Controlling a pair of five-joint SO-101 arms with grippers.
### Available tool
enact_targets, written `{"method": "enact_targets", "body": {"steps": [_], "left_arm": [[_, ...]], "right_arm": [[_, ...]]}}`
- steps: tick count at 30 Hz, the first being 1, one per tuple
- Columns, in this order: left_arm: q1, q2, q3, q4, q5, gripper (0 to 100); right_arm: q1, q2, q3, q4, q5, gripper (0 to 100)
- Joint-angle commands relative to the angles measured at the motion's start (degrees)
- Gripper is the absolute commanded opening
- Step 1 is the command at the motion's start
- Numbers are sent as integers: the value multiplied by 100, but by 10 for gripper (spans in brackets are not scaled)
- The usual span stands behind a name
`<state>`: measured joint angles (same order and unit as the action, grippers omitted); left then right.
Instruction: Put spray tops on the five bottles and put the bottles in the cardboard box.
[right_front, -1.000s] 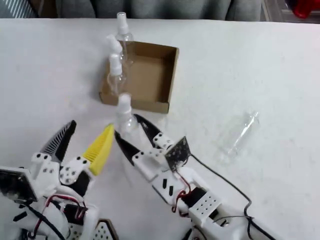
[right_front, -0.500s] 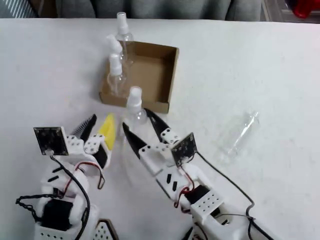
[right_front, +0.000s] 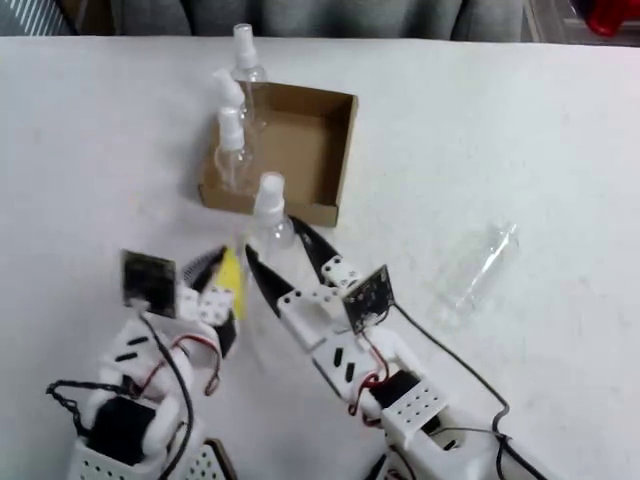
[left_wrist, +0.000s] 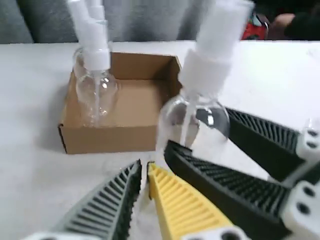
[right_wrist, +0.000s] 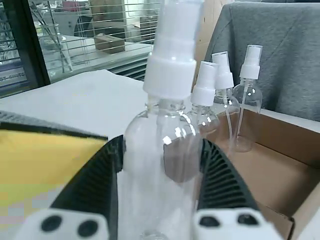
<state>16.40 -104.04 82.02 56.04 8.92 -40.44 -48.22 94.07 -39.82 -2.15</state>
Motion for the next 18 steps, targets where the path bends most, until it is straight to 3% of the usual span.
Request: {"method": "enact_targets", "body": {"steps": [1,9,18], "left_arm": [[400,-66,-26,176,-448,21],[892,-66,273,114,-492,21],[1842,-66,290,668,-800,20]], "right_arm": [[259,-110,-360,-13,-9,16],[734,-110,-633,-22,-1468,16],[716,-110,-615,-435,-1626,16]]}}
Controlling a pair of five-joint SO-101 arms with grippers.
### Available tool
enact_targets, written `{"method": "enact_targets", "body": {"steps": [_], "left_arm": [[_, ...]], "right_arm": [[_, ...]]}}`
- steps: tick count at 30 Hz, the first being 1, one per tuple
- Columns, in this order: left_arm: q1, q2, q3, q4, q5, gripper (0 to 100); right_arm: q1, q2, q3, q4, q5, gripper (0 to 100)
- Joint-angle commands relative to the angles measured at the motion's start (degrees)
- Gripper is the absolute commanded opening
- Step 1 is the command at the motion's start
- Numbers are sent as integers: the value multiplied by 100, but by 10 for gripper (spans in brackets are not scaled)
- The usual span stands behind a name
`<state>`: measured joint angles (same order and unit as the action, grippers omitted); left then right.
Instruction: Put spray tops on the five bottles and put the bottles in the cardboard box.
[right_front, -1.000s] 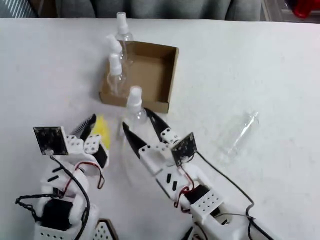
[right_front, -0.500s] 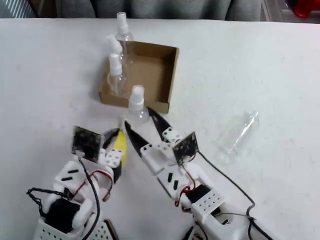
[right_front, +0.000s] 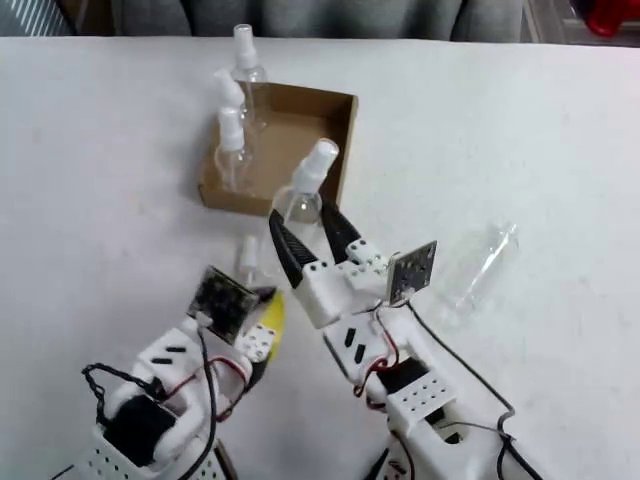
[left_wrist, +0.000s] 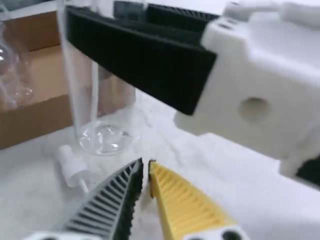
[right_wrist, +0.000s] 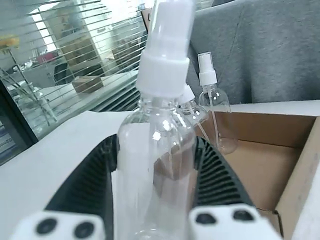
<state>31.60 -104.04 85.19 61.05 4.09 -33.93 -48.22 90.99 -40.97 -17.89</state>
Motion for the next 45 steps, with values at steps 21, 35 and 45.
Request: {"method": "enact_targets", "body": {"steps": [21,35,45], "left_arm": [[-690,-57,1178,-1776,-1310,20],[-1051,-57,1178,-1811,-1310,21],[-1051,-57,1178,-1811,-1319,21]], "right_arm": [[-620,-119,26,-400,88,16],[-690,-760,255,48,325,15],[-716,-3336,563,2158,316,15]]}}
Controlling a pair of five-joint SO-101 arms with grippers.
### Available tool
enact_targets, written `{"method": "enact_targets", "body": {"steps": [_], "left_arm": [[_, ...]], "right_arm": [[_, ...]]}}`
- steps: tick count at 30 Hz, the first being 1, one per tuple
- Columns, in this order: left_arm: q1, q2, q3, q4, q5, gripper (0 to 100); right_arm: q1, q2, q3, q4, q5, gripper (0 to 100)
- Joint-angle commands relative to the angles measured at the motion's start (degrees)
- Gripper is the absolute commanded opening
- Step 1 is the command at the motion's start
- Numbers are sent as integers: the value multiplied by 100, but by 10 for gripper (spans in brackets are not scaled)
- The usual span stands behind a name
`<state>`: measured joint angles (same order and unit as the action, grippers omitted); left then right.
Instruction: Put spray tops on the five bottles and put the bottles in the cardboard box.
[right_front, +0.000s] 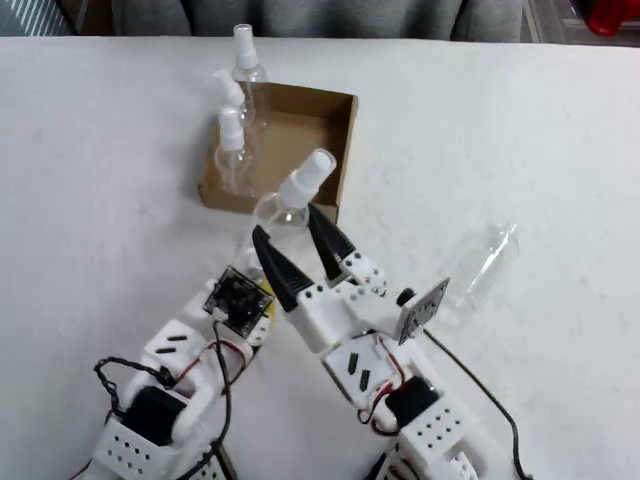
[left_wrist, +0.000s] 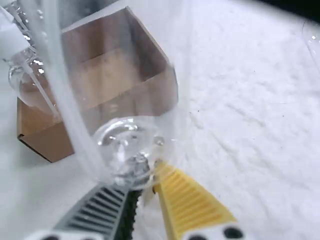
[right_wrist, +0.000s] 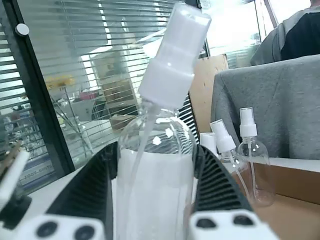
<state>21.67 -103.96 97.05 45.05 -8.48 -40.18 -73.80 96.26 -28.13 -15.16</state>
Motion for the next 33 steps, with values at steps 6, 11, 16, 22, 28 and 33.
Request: {"method": "enact_targets", "body": {"steps": [6,11,16,22,28,33], "left_arm": [[-57,-66,-9,-290,-62,21],[-57,-66,-9,-360,-62,21],[-48,-66,-9,-369,-53,21],[154,-75,-35,-325,-53,20],[374,-75,-53,-123,-97,20],[470,-75,-53,-132,-105,20]], "right_arm": [[-259,-2571,18,2879,44,15],[-488,-2853,-114,3582,44,15],[-321,-2747,-176,3574,44,15],[-92,-2747,-132,2949,-158,15],[980,-2738,-176,2105,-519,15],[980,-2703,-193,1771,-519,15]]}}
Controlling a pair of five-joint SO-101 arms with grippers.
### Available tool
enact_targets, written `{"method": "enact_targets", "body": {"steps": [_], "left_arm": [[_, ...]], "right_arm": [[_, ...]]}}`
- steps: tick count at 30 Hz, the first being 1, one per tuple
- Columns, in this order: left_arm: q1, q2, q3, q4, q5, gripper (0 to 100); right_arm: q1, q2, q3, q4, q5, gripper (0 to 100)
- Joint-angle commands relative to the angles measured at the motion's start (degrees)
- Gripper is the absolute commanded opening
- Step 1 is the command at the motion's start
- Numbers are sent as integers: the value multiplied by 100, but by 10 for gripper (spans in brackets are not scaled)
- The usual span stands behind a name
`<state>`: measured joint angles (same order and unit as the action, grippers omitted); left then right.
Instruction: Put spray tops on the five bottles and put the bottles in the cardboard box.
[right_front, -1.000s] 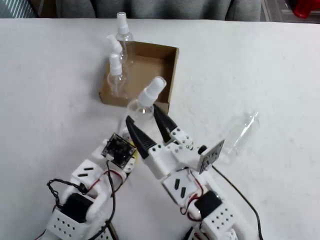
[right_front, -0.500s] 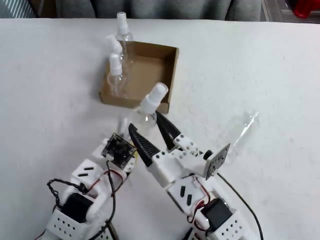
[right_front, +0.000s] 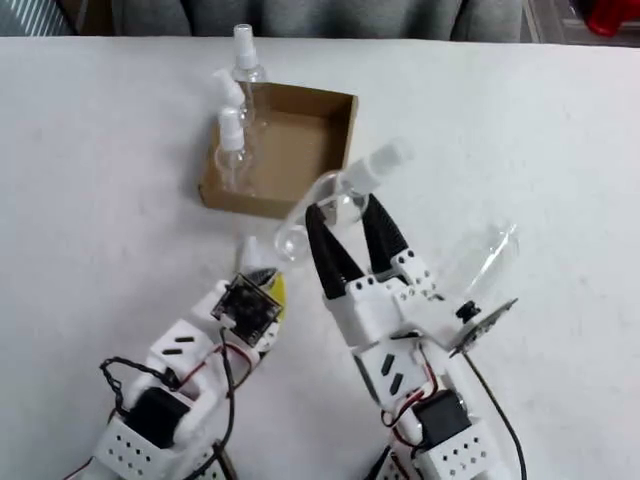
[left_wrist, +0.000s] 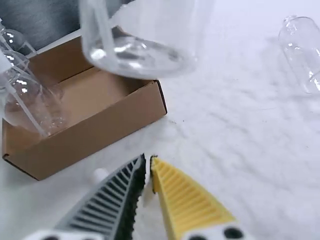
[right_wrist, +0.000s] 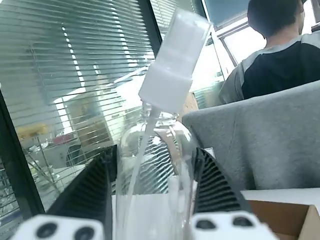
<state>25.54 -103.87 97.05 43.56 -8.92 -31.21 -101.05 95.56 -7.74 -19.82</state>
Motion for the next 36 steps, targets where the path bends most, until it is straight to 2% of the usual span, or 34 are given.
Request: {"method": "enact_targets", "body": {"steps": [1,4,8,11,16,21,25,30,36], "left_arm": [[84,-84,-53,9,-62,20],[84,-84,-53,-9,-62,20],[84,-84,-44,-18,-62,20],[119,-84,-18,-18,-62,20],[655,-84,-9,26,-62,20],[690,-84,-9,0,-62,20],[681,-84,-9,9,-62,20],[488,-84,-9,0,-62,20],[171,-84,-9,-70,-62,20]], "right_arm": [[84,101,-202,-286,-53,15],[84,822,-563,-426,-97,15],[110,2510,-1143,-1112,-431,15],[84,3723,-1319,-2141,-448,15],[75,5288,-1327,-4242,-448,15],[-400,6457,-1327,-5147,-431,15],[-892,6879,-1327,-5147,-422,15],[-1007,6782,-1292,-4664,-422,15],[-1059,5692,-1143,-3152,-431,15]]}}
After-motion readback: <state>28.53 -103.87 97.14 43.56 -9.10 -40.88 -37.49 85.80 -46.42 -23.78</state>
